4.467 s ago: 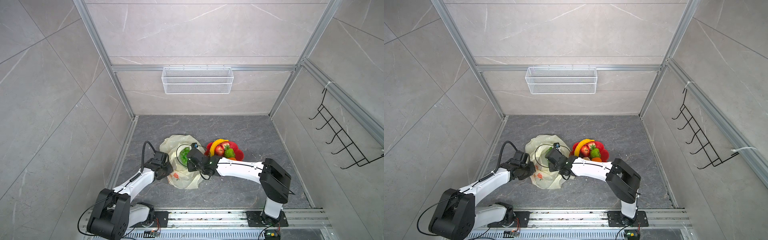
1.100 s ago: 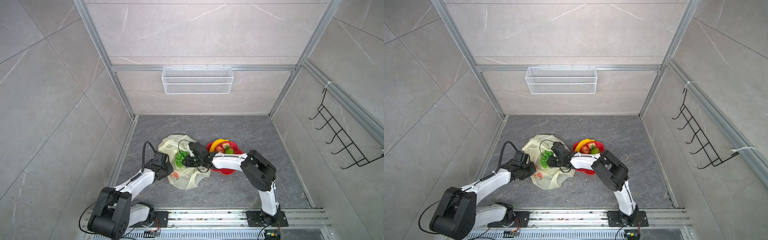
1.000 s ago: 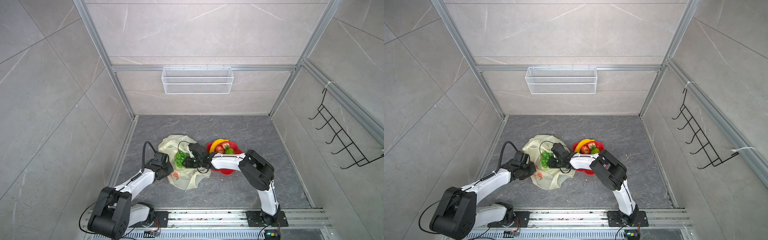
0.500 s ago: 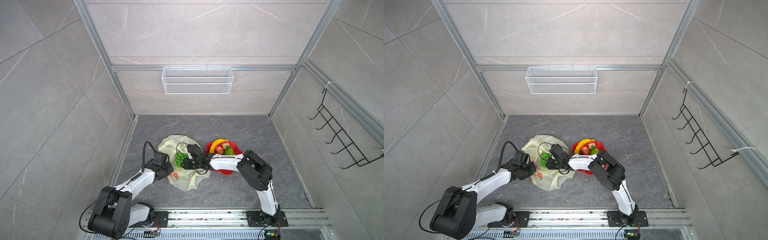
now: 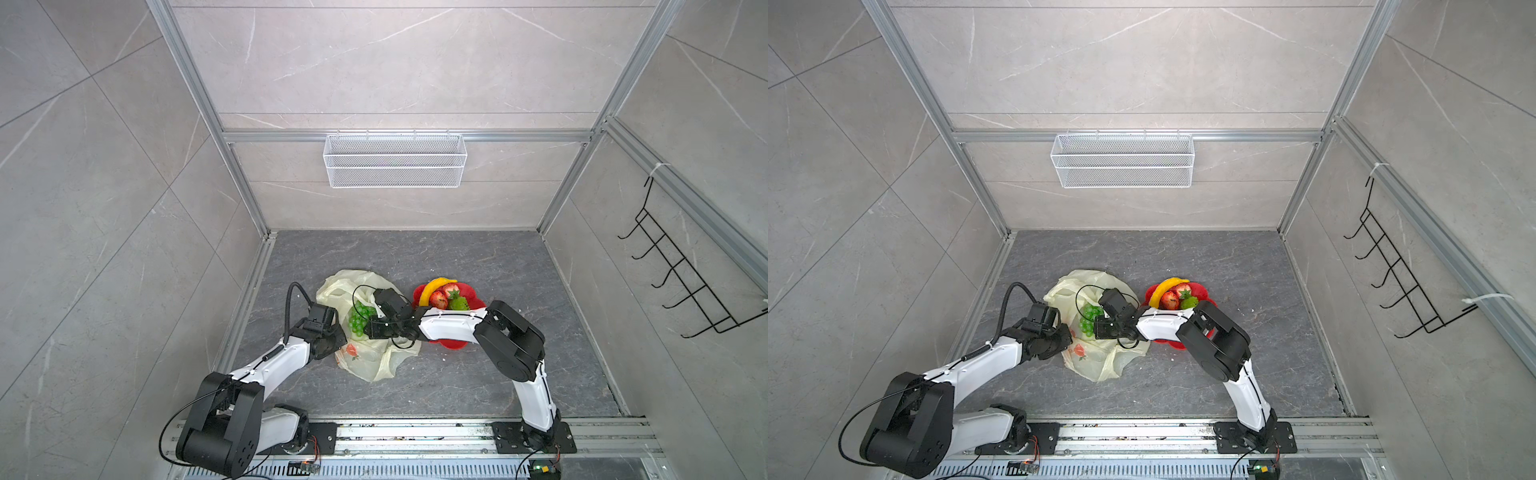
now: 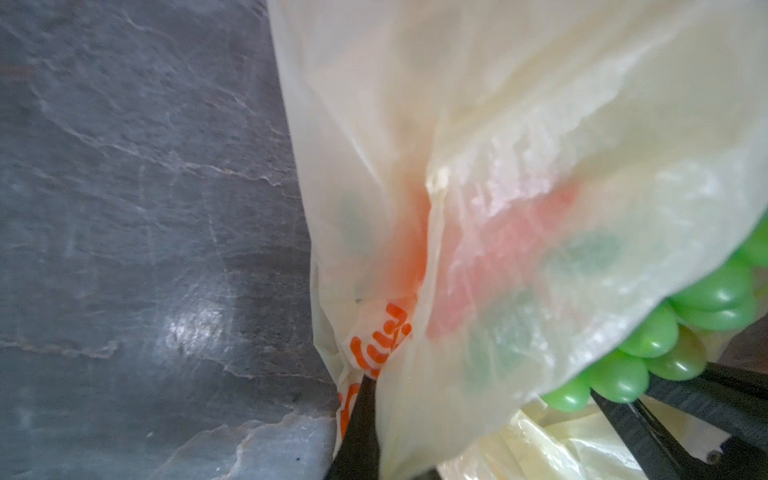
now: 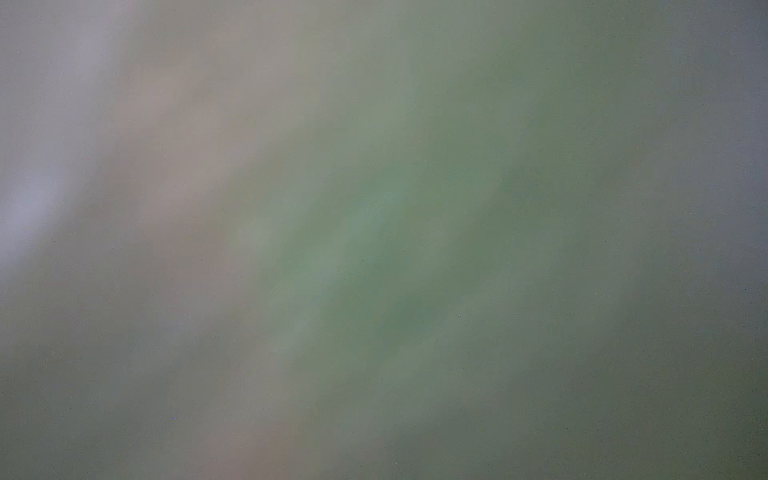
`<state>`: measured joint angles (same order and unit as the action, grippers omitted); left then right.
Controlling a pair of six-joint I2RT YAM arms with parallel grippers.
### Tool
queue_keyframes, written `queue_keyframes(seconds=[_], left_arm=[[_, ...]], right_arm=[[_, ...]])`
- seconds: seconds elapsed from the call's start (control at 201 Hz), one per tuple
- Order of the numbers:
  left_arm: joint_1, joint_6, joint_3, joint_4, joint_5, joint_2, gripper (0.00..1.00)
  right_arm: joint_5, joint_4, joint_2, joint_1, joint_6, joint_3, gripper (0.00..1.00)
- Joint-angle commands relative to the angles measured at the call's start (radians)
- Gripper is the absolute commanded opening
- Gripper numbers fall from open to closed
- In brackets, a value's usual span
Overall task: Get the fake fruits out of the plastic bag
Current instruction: 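Close the right gripper on the green grapes inside the bag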
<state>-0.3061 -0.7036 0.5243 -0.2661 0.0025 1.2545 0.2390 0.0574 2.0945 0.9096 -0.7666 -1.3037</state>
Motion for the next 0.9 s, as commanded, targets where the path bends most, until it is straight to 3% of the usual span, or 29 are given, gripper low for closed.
queue_keyframes(seconds=[0.0, 0.284, 0.891], left_arm=[[-0.004, 0.004, 0.001, 0.004, -0.002, 0.009, 0.02], [-0.004, 0.003, 0.001, 0.003, -0.005, 0.008, 0.02], [-0.004, 0.004, 0.002, 0.004, -0.005, 0.01, 0.02]], right_arm=[[-0.025, -0.002, -0.039, 0.006, 0.017, -0.022, 0.09], [-0.097, -0.042, -0.106, 0.021, 0.064, 0.004, 0.0], [-0.193, -0.154, -0.197, 0.034, 0.102, 0.012, 0.0]])
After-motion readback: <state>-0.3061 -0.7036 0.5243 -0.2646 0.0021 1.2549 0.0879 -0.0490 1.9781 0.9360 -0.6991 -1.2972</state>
